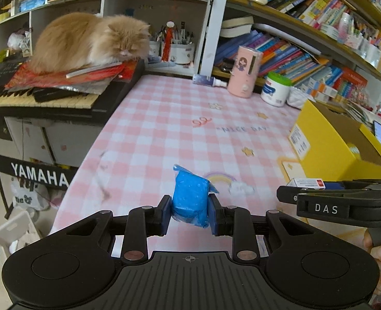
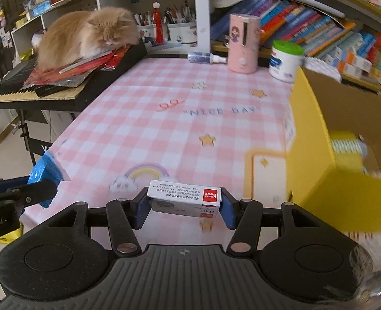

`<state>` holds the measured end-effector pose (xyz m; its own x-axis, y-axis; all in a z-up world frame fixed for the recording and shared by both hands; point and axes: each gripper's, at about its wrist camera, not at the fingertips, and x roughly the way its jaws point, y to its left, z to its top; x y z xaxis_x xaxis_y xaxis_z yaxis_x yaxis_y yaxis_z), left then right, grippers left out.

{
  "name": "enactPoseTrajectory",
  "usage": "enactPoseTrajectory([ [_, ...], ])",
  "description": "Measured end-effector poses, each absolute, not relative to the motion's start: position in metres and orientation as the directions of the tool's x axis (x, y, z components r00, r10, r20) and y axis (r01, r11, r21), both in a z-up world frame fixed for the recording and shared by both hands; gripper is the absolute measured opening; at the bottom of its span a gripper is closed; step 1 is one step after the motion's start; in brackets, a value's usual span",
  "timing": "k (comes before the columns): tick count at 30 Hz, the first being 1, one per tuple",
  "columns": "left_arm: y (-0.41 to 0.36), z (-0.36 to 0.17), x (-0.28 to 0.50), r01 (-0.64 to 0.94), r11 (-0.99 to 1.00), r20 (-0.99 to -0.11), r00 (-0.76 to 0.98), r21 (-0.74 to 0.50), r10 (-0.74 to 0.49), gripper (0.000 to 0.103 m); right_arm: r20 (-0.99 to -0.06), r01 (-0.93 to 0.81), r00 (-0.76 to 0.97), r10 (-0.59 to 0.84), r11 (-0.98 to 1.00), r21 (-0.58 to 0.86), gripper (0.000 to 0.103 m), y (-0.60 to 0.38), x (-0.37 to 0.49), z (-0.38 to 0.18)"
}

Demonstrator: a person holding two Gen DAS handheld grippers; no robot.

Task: Organize objects
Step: 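Carry the blue block and medicine box with both grippers toward the yellow box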

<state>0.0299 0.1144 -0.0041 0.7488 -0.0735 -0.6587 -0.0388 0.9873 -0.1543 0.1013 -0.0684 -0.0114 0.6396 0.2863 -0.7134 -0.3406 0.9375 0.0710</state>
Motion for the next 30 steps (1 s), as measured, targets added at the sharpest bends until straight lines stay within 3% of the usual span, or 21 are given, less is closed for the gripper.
enactPoseTrajectory([
  [15,0.084,-0.009,-0.049,0.072,0.988,-0.685,0.714,-0.134,-0.145,0.027,-0.721,-0.253,0.648,0.247,0.962,0.103,0.052,-0.102,-0.006,-0.022],
  [30,0.04,-0.01,-0.066,0.229,0.96,-0.683,0.677,-0.16,-0.275,0.027,-0.74,-0.099,0.659,0.133,0.991,0.091,0.052,-0.15,-0.051,-0.021],
])
